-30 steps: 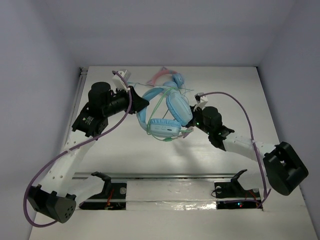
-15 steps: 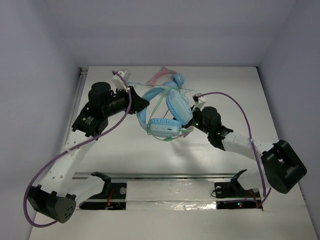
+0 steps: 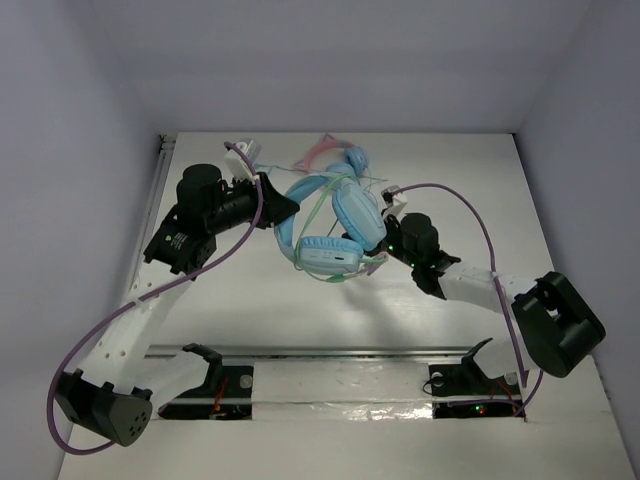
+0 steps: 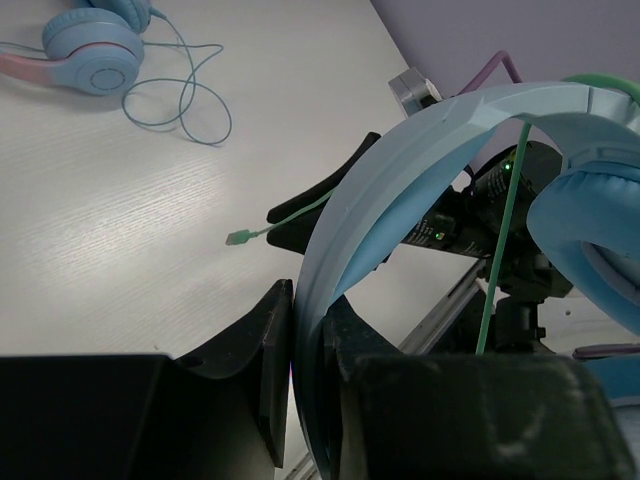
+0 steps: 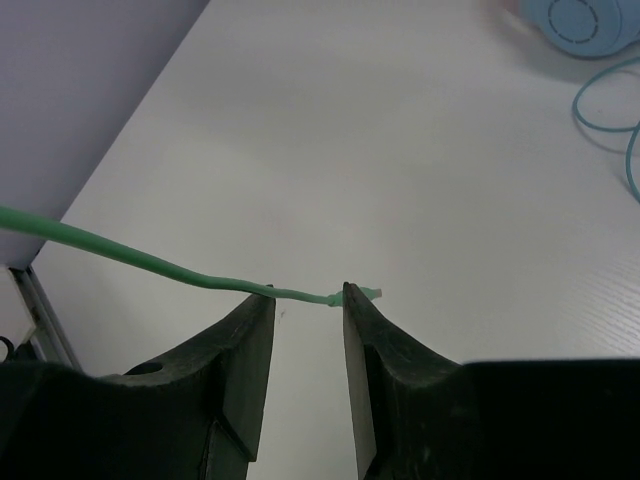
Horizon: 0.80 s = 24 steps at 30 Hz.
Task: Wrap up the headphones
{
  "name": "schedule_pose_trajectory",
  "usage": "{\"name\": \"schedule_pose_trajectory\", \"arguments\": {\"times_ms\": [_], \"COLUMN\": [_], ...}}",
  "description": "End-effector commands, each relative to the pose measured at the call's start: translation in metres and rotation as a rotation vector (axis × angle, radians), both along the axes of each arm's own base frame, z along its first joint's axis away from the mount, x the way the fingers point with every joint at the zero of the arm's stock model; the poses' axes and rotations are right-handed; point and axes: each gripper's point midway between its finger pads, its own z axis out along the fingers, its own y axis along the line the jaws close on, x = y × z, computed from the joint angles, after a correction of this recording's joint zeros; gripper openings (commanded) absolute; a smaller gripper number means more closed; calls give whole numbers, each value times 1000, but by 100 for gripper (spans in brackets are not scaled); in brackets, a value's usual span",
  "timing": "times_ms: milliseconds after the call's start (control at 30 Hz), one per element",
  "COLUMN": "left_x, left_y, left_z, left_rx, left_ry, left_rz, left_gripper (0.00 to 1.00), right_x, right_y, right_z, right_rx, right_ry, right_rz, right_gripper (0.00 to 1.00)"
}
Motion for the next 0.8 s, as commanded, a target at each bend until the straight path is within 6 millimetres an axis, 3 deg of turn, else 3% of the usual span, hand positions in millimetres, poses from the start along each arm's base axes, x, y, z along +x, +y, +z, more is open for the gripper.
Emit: {"name": "schedule_pose_trajectory", "arguments": {"times_ms": [0, 300, 500, 600, 767], "left_x": [-11, -15, -16, -14, -4], "left_y": [-3, -1, -3, -4, -4], "left_z": [59, 59, 63, 64, 63], "left_rx": [-115, -124, -149, -159, -176], "left_ry": [-112, -102, -95, -89, -73], "left_rz": [-29, -20, -23, -25, 17], "left_gripper": [0, 0, 0, 0, 0], "right_x": [11, 9, 5, 4, -1], "right_y": [3, 12, 13, 16, 16], "right_z": [32, 38, 39, 40, 42], "right_rx": [60, 89, 131, 159, 193], "right_ry": [-118, -129, -123, -114, -100], "right_rz": [-7, 40, 51, 59, 65], "right_gripper": [40, 40, 33, 28, 7]}}
